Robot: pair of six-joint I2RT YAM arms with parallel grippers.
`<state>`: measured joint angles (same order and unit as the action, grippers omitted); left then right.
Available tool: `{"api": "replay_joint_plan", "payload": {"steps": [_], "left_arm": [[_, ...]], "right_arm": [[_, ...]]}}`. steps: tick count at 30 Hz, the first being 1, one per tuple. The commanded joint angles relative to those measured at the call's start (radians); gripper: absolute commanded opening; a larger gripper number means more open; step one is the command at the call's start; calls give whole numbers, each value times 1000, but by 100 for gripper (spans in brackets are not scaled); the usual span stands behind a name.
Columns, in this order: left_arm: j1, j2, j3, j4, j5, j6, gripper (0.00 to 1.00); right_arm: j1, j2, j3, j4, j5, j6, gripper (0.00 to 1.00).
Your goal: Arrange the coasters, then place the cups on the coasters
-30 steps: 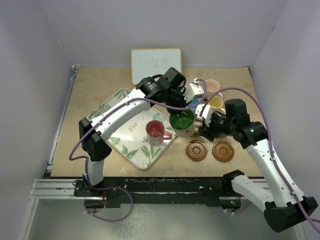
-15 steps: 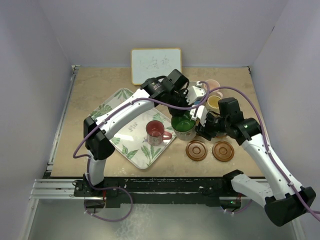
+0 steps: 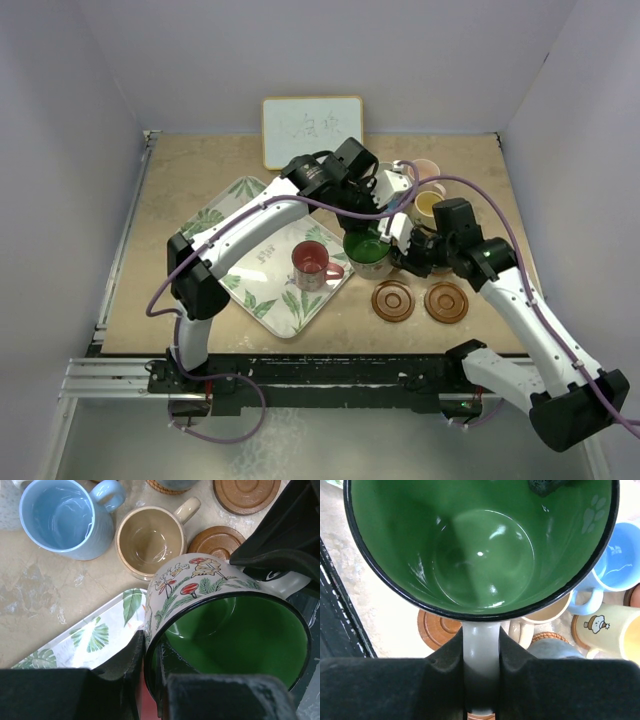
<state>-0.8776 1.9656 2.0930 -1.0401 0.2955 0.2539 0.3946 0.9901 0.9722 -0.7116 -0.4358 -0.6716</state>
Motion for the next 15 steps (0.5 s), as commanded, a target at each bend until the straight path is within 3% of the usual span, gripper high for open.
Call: {"api": "replay_joint_plan", "payload": {"steps": [1,5,11,15], "left_arm": [[-6,-36,68,60,71,-20,3],[-6,-50,52,67,68,-6,5],[0,-86,50,79,58,34,29],[12,-124,50,85,40,62,39]], "right_arm": [[6,-5,-12,45,6,-4,0],[5,-29,-36,43,-33,0,0],[-9,-131,-101,73,-11,15,0],[-56,-198,-134,71,-37,15,0]]}}
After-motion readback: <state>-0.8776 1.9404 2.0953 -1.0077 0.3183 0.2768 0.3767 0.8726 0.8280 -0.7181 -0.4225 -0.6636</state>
